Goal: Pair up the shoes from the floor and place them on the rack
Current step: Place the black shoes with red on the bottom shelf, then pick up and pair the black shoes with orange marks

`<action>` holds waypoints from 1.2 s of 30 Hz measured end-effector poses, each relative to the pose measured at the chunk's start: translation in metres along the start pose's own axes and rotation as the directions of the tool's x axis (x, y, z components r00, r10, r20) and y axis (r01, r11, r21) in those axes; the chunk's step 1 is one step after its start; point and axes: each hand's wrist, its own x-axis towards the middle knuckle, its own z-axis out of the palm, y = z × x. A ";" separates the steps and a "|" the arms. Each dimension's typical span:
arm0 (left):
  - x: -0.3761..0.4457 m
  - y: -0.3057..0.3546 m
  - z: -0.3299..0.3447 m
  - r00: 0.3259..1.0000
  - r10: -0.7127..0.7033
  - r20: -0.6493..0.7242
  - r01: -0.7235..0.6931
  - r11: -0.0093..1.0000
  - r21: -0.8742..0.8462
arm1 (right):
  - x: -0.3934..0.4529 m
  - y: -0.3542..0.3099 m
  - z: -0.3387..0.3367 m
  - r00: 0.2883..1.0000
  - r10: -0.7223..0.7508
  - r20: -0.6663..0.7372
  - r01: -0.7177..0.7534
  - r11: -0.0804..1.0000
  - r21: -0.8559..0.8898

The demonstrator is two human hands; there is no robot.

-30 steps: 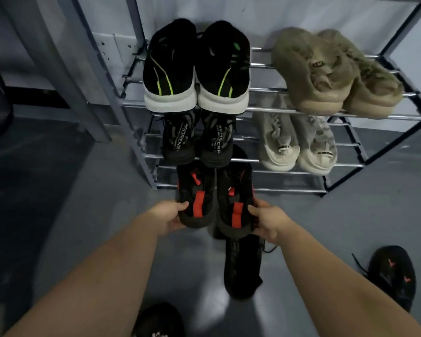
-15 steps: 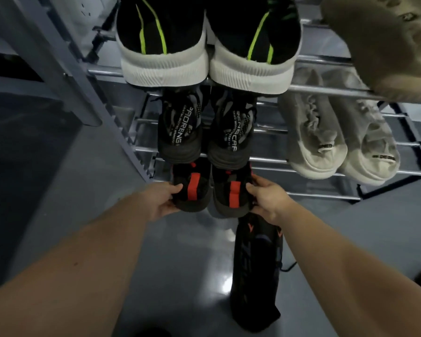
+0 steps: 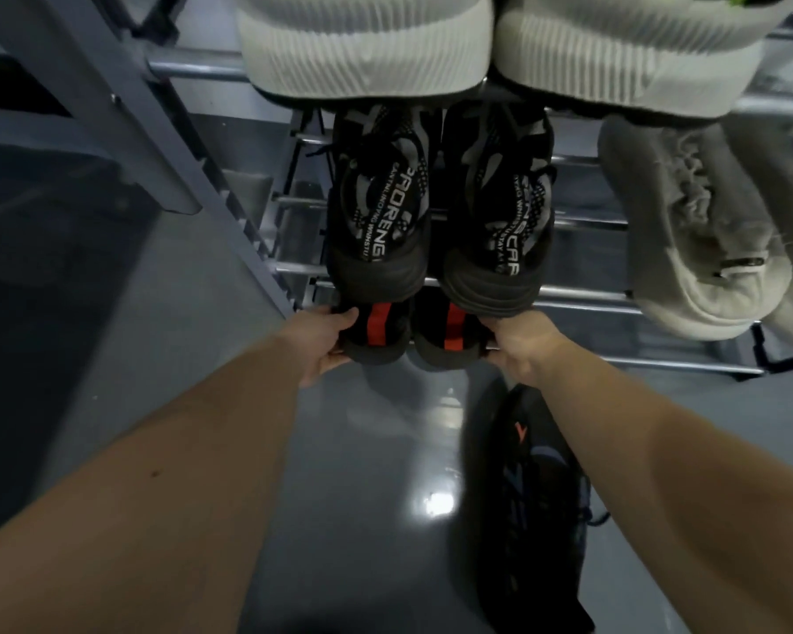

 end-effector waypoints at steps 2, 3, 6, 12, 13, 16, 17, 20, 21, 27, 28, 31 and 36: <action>0.000 -0.002 0.001 1.000 0.023 -0.015 -0.023 0.999 0.023 | 0.001 0.002 0.001 1.000 0.006 0.000 -0.006 1.000 -0.006; -0.001 -0.003 0.001 0.999 0.039 -0.027 -0.038 0.998 0.043 | 0.002 0.002 0.001 1.000 0.005 -0.002 -0.005 1.000 -0.013; -0.002 -0.010 0.000 0.995 0.074 -0.062 -0.066 0.990 0.124 | 0.001 0.003 -0.003 1.000 0.012 -0.006 -0.013 0.997 -0.078; -0.016 -0.025 0.006 0.932 0.339 -0.130 -0.236 0.838 0.492 | -0.015 0.004 -0.019 0.991 -0.132 0.005 0.126 0.934 -0.334; -0.022 -0.027 0.008 0.911 0.390 -0.133 -0.243 0.769 0.591 | -0.019 0.004 -0.025 0.984 -0.179 0.022 0.170 0.880 -0.443; -0.043 -0.037 0.017 0.862 0.488 -0.139 -0.235 0.627 0.743 | -0.042 0.005 -0.047 0.966 -0.234 0.110 0.235 0.618 -0.750; -0.053 -0.042 0.022 0.851 0.505 -0.145 -0.216 0.588 0.779 | -0.052 0.006 -0.056 0.962 -0.237 0.132 0.243 0.534 -0.810; -0.088 -0.057 0.042 0.843 0.535 -0.060 -0.192 0.403 0.895 | -0.088 0.012 -0.087 0.967 -0.218 0.131 0.211 0.400 -0.892; -0.098 -0.063 0.051 0.836 0.549 0.009 -0.218 0.316 0.923 | -0.100 0.017 -0.099 0.969 -0.213 0.127 0.200 0.369 -0.908; -0.160 -0.094 0.130 0.848 0.359 0.389 -0.378 -0.102 0.920 | -0.172 0.050 -0.191 0.983 -0.181 0.028 0.075 0.263 -0.962; -0.170 -0.100 0.145 0.842 0.318 0.436 -0.407 -0.156 0.900 | -0.184 0.056 -0.208 0.984 -0.180 0.005 0.051 0.255 -0.966; -0.195 -0.119 0.192 0.803 0.218 0.554 -0.486 -0.297 0.822 | -0.214 0.074 -0.256 0.982 -0.176 -0.070 -0.025 0.246 -0.969; -0.227 -0.159 0.269 0.728 0.087 0.680 -0.588 -0.431 0.684 | -0.248 0.108 -0.329 0.967 -0.152 -0.206 -0.151 0.309 -0.939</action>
